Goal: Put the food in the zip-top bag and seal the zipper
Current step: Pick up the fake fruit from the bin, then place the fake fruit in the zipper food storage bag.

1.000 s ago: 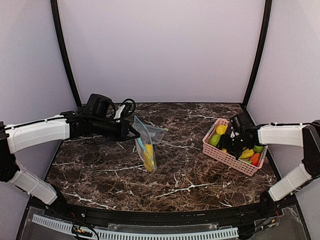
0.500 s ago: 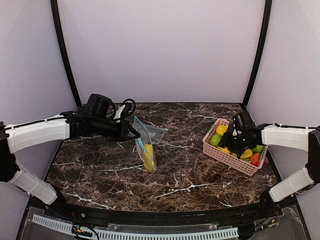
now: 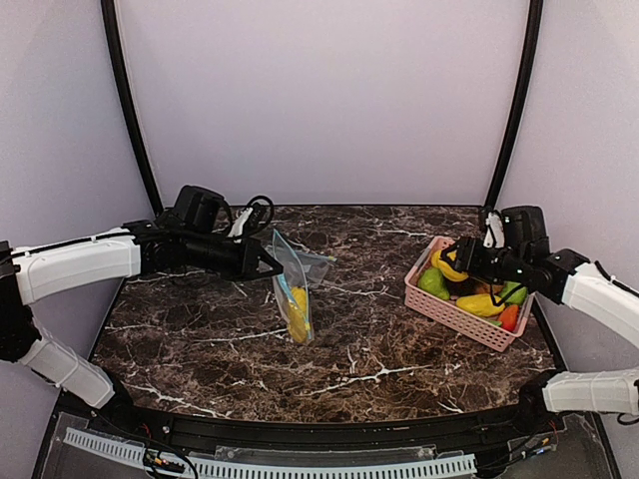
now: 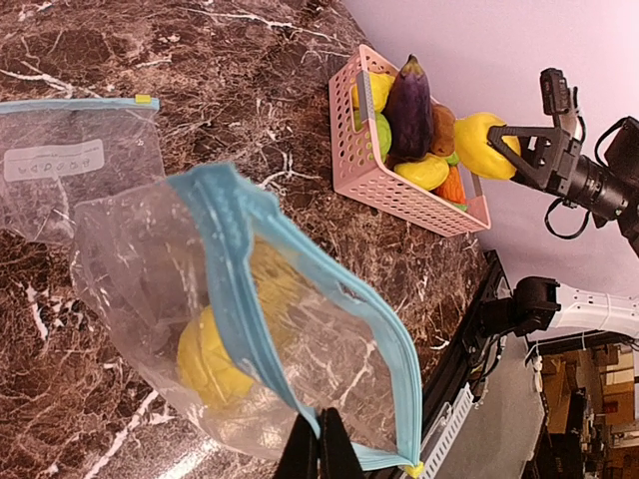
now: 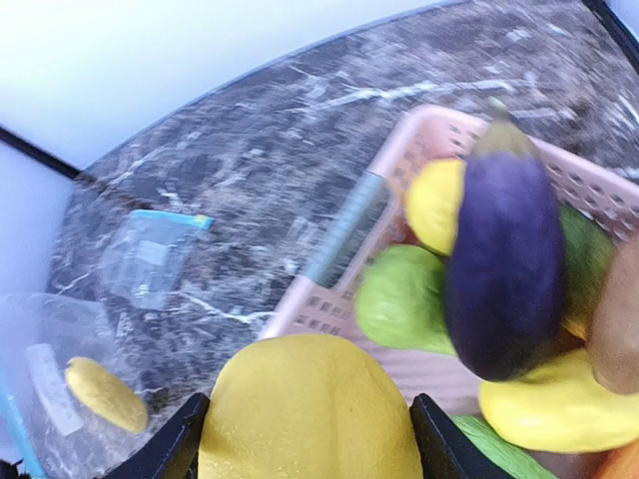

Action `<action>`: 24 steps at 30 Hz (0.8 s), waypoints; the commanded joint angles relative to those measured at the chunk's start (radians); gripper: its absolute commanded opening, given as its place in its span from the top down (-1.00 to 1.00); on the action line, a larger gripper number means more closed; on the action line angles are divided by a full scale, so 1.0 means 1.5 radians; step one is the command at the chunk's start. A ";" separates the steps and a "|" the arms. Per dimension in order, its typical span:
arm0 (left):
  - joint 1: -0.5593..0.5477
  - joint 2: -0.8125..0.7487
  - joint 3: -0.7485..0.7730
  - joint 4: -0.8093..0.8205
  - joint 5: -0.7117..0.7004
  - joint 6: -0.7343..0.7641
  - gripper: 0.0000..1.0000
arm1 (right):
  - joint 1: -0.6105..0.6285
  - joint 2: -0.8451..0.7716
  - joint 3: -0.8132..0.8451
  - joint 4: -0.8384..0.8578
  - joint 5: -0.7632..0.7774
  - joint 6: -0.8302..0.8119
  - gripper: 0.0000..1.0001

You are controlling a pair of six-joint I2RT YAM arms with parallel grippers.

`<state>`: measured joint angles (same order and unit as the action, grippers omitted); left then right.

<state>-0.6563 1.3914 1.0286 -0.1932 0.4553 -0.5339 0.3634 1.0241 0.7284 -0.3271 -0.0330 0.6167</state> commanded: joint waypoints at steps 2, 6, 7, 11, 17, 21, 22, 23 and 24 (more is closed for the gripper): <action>-0.002 -0.002 0.023 0.016 0.032 0.023 0.99 | 0.049 -0.024 0.035 0.127 -0.237 -0.112 -0.19; -0.005 0.004 0.022 0.018 0.038 0.019 0.99 | 0.136 0.017 0.097 0.144 -0.273 -0.133 -0.19; -0.005 0.005 0.021 0.019 0.038 0.019 0.99 | 0.160 0.031 0.111 0.149 -0.267 -0.134 -0.19; -0.007 0.007 0.023 0.028 0.039 0.012 0.99 | 0.250 0.094 0.155 0.205 -0.236 -0.112 -0.22; -0.007 0.013 0.021 0.034 0.034 -0.003 0.99 | 0.353 0.196 0.210 0.333 -0.209 -0.069 -0.23; -0.007 0.016 0.016 0.037 0.033 -0.007 0.99 | 0.388 0.265 0.208 0.433 -0.209 -0.027 -0.24; -0.007 0.016 0.014 0.038 0.034 -0.008 0.99 | 0.394 0.283 0.210 0.447 -0.211 -0.022 -0.24; -0.007 0.015 0.013 0.039 0.033 -0.009 0.99 | 0.399 0.299 0.217 0.457 -0.211 -0.020 -0.24; -0.007 0.013 0.010 0.041 0.032 -0.010 0.99 | 0.403 0.314 0.226 0.461 -0.213 -0.019 -0.24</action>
<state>-0.6613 1.4158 1.0336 -0.1497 0.4976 -0.5392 0.9432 1.4239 1.0237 0.2169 -0.3588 0.5407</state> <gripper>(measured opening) 0.009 0.624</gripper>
